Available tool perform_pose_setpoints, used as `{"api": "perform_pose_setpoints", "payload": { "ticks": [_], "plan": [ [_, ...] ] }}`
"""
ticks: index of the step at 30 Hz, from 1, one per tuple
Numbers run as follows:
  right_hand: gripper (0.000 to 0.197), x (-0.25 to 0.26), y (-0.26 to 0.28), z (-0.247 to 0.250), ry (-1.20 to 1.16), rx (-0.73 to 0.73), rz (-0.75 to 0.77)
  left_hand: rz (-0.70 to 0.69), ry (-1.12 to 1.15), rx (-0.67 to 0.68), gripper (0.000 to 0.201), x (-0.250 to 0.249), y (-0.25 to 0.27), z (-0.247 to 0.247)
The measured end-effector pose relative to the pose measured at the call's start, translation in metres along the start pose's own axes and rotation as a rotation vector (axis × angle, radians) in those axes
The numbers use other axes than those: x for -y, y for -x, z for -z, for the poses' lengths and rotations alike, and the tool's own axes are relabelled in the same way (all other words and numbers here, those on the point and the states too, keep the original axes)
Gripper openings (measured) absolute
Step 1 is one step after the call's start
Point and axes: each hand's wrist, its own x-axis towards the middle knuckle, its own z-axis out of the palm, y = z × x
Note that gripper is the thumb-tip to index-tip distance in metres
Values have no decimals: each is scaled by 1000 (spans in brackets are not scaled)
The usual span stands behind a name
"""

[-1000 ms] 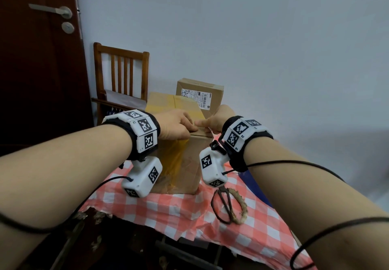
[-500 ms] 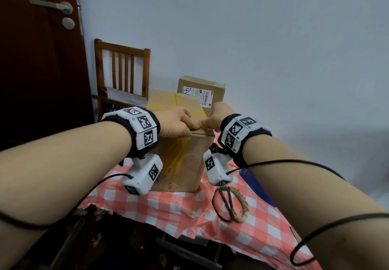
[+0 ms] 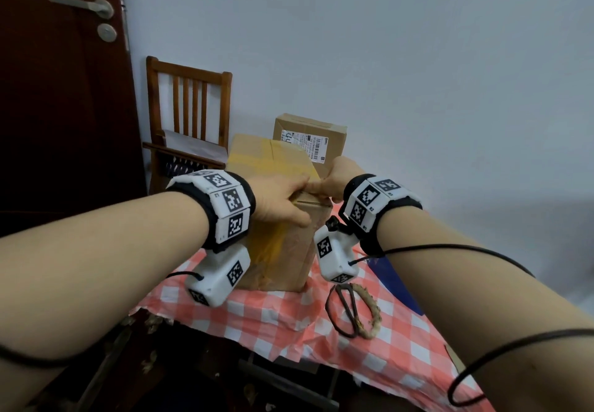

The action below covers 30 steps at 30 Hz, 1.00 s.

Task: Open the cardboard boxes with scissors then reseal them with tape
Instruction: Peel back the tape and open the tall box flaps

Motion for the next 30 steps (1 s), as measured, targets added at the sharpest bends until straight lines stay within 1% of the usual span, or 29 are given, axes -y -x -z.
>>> {"api": "perform_pose_setpoints", "payload": {
  "ticks": [2,3,5,6,9,11,14,19,20,23,26,28,29,30],
  "plan": [
    [37,2,1,0,-15,13,-20,-25,-94,5,80,3,-2,-5],
    [32,3,2,2,-19,24,-29,-53,-178,-5,87,4,-3,-8],
    [24,8,4,6,-41,57,-61,-86,-330,-30,95,7,-5,-14],
    [24,9,4,8,-39,68,-76,-91,-364,-40,93,8,-6,-15],
    [20,13,4,10,31,81,-79,-114,-391,-58,69,8,-8,-15],
    [20,13,3,10,60,88,-69,-118,-390,-55,62,8,-8,-14],
    [25,13,3,12,75,87,-50,-125,-369,-54,60,8,-8,-14],
    [23,15,4,12,234,62,11,-123,-367,-61,58,8,-10,-14],
    [24,15,4,12,276,44,34,-122,-371,-63,58,8,-10,-15],
    [35,11,10,11,396,-26,98,-113,-367,-68,61,9,-12,-17],
    [29,6,17,5,521,-76,125,-108,-358,-69,63,10,-13,-17],
    [22,2,18,-3,510,-95,120,-107,-359,-78,63,10,-12,-17],
    [23,-1,18,-7,466,-95,99,-109,-358,-81,63,9,-12,-17],
    [28,-4,17,-11,389,-91,51,-109,-353,-80,62,7,-11,-17]
  ]
}}
